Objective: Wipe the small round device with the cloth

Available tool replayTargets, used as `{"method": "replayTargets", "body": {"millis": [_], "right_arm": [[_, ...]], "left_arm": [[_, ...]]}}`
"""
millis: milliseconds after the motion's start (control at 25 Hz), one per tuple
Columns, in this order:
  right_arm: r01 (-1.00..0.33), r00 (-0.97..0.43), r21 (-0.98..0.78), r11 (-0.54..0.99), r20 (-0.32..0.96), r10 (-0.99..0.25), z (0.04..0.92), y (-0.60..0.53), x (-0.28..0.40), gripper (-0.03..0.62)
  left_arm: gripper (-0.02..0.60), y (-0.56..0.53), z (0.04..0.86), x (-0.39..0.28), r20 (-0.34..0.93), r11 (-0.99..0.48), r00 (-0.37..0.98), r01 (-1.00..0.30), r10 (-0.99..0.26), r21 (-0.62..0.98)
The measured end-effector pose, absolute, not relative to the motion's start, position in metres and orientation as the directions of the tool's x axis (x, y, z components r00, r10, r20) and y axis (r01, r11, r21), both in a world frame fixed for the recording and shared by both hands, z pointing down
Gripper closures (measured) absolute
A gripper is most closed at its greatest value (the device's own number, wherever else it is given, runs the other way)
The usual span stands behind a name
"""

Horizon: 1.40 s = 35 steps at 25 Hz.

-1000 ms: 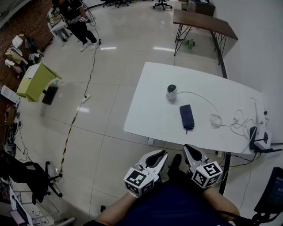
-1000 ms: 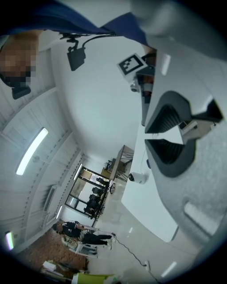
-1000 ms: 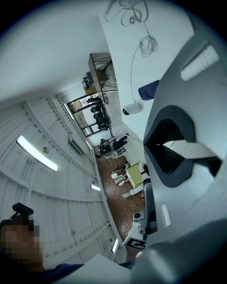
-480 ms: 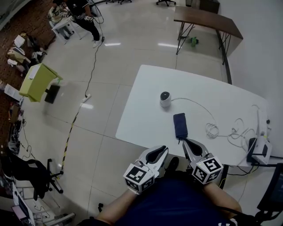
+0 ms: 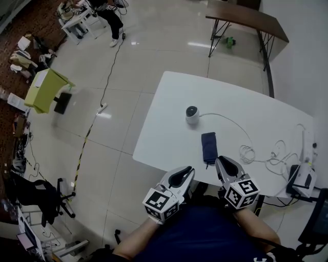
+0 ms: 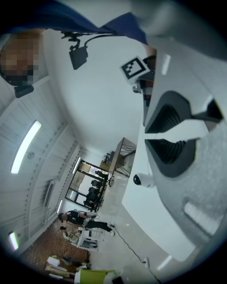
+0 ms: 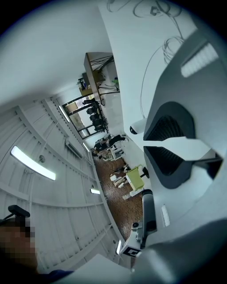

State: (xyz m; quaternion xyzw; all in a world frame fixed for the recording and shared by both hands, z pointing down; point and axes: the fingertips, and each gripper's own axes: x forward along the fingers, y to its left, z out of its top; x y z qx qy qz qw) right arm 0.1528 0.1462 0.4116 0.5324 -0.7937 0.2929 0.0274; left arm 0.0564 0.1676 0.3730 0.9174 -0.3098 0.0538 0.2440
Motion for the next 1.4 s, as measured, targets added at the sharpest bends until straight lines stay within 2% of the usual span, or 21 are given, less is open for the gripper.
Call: {"method": "replayTargets", "body": {"millis": [80,400,680,920,1080,1320,1400], "right_arm": [[-0.865,-0.419,-0.443,0.235,0.380,-0.825,0.419,0.139,0.154,0.500],[-0.898,-0.336,-0.419,0.135,0.455,-0.825,0.438,0.107,0.159,0.419],[-0.938,-0.243,-0.343,0.042,0.567,-0.787,0.480,0.079,0.172,0.393],[-0.929,-0.225,-0.363,-0.072,0.709,-0.669,0.550,0.075,0.185,0.367],[-0.915,-0.248,-0.384,-0.126,0.780,-0.575,0.595,0.080,0.186,0.338],[-0.945,-0.254,-0.321,-0.064,0.842,-0.477,0.622,0.082,0.177,0.319],[-0.957,-0.248,-0.288,-0.021,0.857,-0.451,0.626,0.084,0.171,0.343]], "left_arm": [[0.540,0.160,0.376,0.052,0.252,-0.683,0.803,-0.593,-0.540,0.426],[0.540,0.111,0.378,0.044,0.225,-0.735,0.851,-0.523,-0.474,0.430],[0.538,0.073,0.397,0.033,0.249,-0.764,0.883,-0.469,-0.397,0.444],[0.538,0.064,0.421,0.031,0.291,-0.784,0.905,-0.417,-0.311,0.460],[0.538,0.060,0.429,0.036,0.318,-0.783,0.899,-0.423,-0.301,0.456],[0.538,0.052,0.440,0.048,0.346,-0.754,0.879,-0.464,-0.328,0.465],[0.538,0.054,0.441,0.055,0.350,-0.749,0.878,-0.466,-0.326,0.471]]}}
